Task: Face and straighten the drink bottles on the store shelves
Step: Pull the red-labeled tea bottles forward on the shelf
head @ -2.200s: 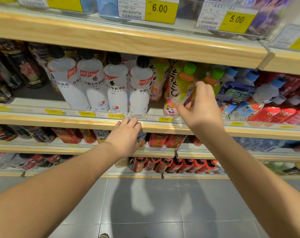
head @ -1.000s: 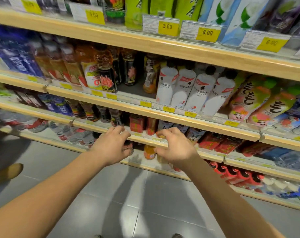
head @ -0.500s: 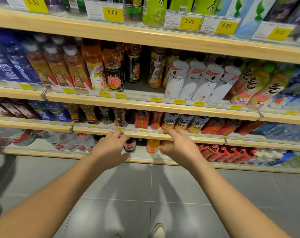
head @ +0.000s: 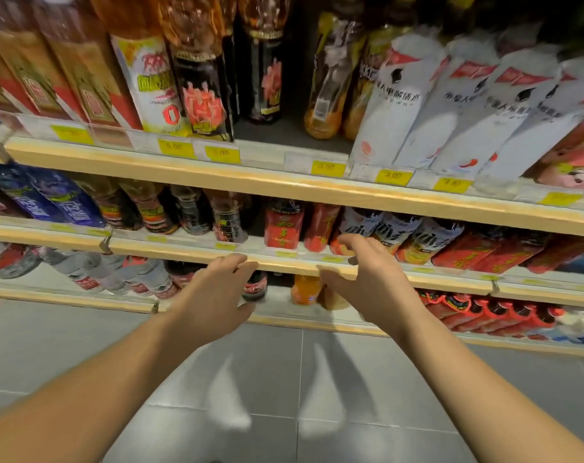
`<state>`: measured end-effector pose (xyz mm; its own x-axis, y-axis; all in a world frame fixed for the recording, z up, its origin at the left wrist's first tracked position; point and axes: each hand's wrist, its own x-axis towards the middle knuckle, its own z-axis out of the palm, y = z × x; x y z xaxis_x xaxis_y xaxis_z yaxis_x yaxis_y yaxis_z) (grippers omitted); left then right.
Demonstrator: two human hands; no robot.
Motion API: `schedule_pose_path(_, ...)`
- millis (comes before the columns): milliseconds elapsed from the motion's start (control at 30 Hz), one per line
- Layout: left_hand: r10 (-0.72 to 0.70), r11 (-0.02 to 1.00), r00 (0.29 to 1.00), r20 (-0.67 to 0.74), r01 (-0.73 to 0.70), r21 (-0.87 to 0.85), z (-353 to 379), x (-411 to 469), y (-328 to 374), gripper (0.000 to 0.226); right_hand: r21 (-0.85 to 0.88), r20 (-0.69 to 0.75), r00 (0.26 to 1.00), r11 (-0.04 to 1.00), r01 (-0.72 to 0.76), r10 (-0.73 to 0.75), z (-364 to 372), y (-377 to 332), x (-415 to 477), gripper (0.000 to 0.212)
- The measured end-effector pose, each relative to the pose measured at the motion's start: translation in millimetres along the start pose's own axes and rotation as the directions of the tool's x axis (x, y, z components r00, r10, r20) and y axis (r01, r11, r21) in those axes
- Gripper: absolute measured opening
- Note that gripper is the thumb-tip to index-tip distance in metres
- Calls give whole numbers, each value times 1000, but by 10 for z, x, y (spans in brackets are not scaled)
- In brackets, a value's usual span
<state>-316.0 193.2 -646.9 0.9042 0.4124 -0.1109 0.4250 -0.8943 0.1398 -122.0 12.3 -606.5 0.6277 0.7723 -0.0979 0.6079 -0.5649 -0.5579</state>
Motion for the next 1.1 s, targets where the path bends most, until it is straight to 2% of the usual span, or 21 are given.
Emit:
schedule_pose_path(100,63,998,998,-25,-62,24,381,288,-134,60,-24,-31,999,1000,-8,7,291,188,242,65)
schedule_pose_path(300,92,992,989,-117,-102,-80,945,681,-338,59,-32,-148,988,998,-45,40,771,541,561,66)
schedule_pose_path(533,155,986,980,-128,-162,-42,1396,960,-466,66,33,-342,939,999,44,-30,1014,732,799,65)
schedule_pose_path(667,196,979,972,-126,-201,-21,1560,1079,-452,69,26,-403,911,994,111,-91,993,722,926,66)
schedule_pose_path(733,231,973,966,-117,-233,-5,1608,1134,-428,68,28,-428,898,992,124,-100,966,701,989,62)
schedule_pose_path(833,264,964,958,-110,-265,4,1655,1194,-404,68,20,-445,889,992,128,-106,920,666,1111,43)
schedule_pose_path(1000,267,963,958,-106,-267,16,1732,1213,-407,68,-18,-460,883,995,101,-98,855,588,1304,50)
schedule_pose_path(1100,263,965,959,-108,-262,22,1775,1214,-406,67,-23,-472,876,995,98,-97,830,583,1434,36)
